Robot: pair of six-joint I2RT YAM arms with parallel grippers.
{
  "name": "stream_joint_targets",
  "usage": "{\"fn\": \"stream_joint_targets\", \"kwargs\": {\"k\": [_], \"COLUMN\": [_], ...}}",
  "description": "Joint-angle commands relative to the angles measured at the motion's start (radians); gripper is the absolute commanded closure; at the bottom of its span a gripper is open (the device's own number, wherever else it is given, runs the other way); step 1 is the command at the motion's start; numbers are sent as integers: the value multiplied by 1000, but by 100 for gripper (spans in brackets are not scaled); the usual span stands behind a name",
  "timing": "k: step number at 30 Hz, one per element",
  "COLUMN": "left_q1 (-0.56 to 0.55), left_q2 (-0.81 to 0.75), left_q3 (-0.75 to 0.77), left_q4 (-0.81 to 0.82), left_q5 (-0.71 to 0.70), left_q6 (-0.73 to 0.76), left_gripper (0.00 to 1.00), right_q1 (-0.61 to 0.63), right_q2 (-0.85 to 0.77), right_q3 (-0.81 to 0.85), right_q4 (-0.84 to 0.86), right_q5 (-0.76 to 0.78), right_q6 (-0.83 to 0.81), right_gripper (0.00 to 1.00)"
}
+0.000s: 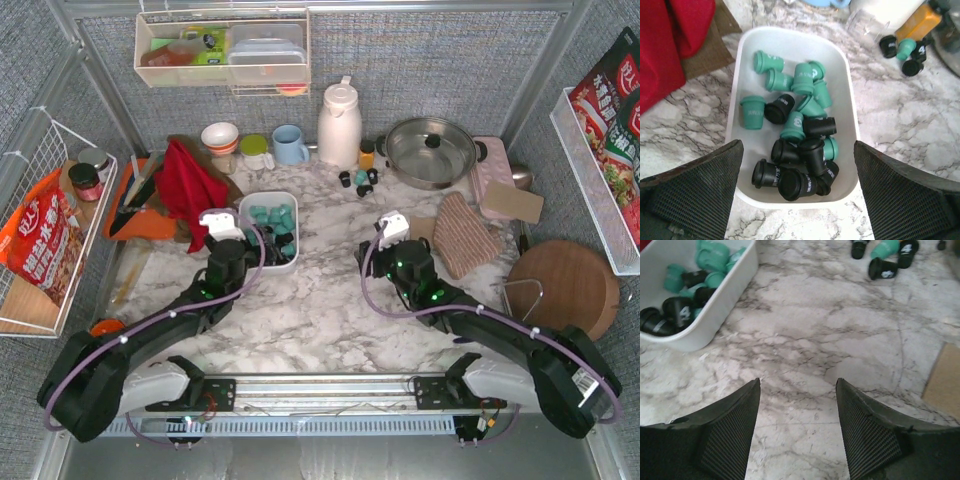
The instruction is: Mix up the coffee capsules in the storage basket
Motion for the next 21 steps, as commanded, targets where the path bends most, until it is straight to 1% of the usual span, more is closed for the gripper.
{"fn": "stream_joint_targets", "kwargs": {"k": [1, 3, 6, 10, 12, 16, 18, 21], "left_q1": [1, 1, 1, 1, 1, 1, 1, 1], "left_q2": [-71, -103, -132, -135, -128, -120, -123, -119], "left_q3": [-17, -30, -52, -52, -43, -36, -43, -63], "left_q4": [25, 49, 94, 110, 96, 83, 89, 120], "left_q5": [-24, -13, 33, 98, 119, 128, 126, 125], "left_q6": [80, 118, 182, 236, 255, 277, 285, 290], "left_gripper": [1, 1, 1, 1, 1, 1, 1, 1], "right_q1": [-8, -30, -78, -161, -192, -237, -261, -294], "right_q2": [64, 125, 244, 441, 551, 759, 838, 932], "right_q3": [67, 130, 240, 424, 530, 750, 852, 966], "right_q4": [-48, -105, -169, -225, -240, -266, -316, -360], "right_q5": [188, 242, 248, 252, 240, 177, 158, 155], "right_q6": [20, 40, 94, 257, 310, 270, 285, 382], "right_gripper": [35, 35, 36, 37, 34, 26, 24, 24]}}
